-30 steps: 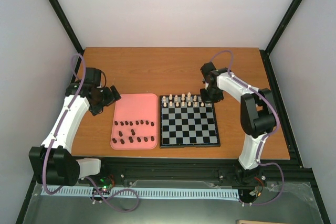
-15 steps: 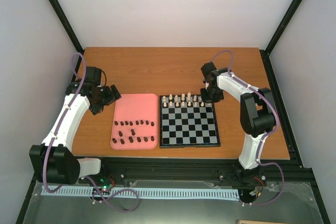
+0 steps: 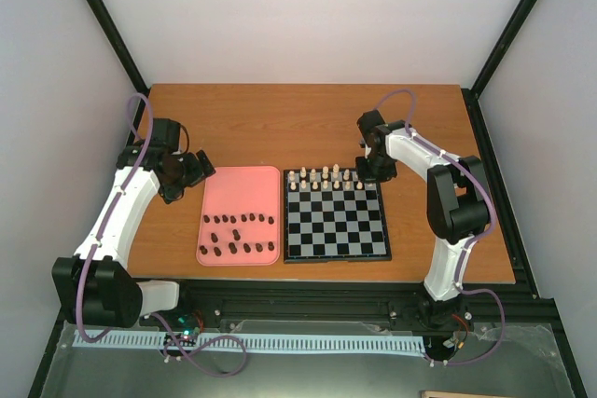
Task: Set up the chess pieces on the board
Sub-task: Place the chess piece on the chessboard.
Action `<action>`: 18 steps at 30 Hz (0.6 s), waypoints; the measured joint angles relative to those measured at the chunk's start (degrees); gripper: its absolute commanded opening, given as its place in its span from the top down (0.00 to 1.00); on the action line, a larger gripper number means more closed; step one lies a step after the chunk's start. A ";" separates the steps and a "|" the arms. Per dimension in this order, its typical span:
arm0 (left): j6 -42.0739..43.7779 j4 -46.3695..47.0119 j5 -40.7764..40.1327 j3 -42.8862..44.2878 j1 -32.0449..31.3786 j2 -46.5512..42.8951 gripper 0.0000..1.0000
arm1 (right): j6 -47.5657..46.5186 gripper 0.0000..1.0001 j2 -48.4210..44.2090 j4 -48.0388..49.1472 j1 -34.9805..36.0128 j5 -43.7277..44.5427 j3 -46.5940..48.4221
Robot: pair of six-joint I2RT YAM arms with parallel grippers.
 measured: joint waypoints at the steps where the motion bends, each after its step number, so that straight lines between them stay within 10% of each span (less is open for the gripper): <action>1: 0.00 0.00 0.00 0.00 0.00 0.00 0.00 | 0.00 0.93 0.00 0.02 0.00 0.00 -0.04; 18: 0.00 -0.02 0.02 0.00 0.00 -0.37 0.00 | 0.24 0.63 -0.37 -0.15 0.00 -0.02 -1.62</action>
